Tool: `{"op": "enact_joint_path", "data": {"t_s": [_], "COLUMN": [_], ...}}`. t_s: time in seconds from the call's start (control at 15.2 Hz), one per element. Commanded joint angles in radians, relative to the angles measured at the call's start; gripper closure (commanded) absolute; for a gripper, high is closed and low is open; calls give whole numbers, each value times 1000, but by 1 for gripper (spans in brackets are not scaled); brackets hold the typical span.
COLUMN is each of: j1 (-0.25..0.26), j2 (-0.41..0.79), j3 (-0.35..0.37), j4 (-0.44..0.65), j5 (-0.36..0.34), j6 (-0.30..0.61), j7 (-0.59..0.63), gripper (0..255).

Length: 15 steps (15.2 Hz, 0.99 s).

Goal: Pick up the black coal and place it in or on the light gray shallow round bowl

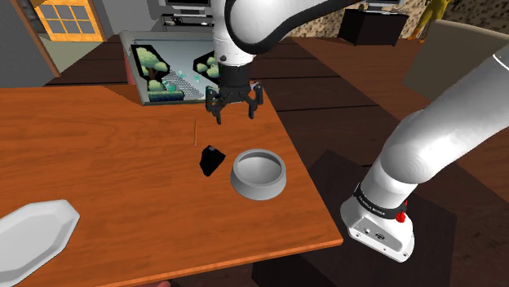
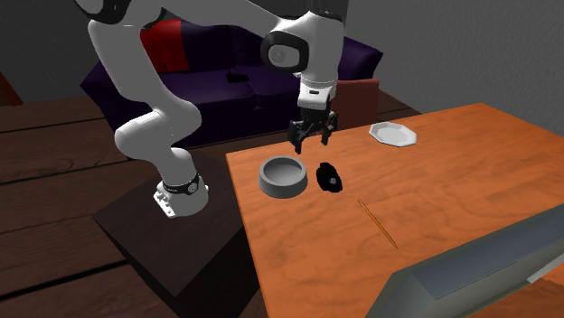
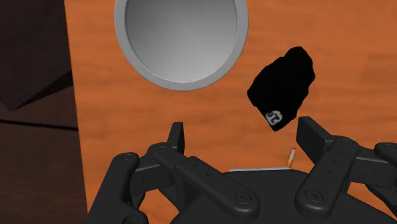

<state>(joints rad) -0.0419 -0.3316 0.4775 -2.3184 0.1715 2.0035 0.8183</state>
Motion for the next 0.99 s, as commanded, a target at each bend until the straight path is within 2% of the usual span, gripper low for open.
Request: {"op": "enact_joint_path", "data": {"t_s": [0.0,0.2,0.46,0.92], "j1": [-12,-25,-18,-7], "j2": [80,203,383,438], "j3": [40,91,126,120], "j4": [30,92,197,166], "j5": [-19,-73,-184,-224], "j6": [55,115,174,251], "j7": [88,222,414,445], "gripper": [0,0,0,0]}}
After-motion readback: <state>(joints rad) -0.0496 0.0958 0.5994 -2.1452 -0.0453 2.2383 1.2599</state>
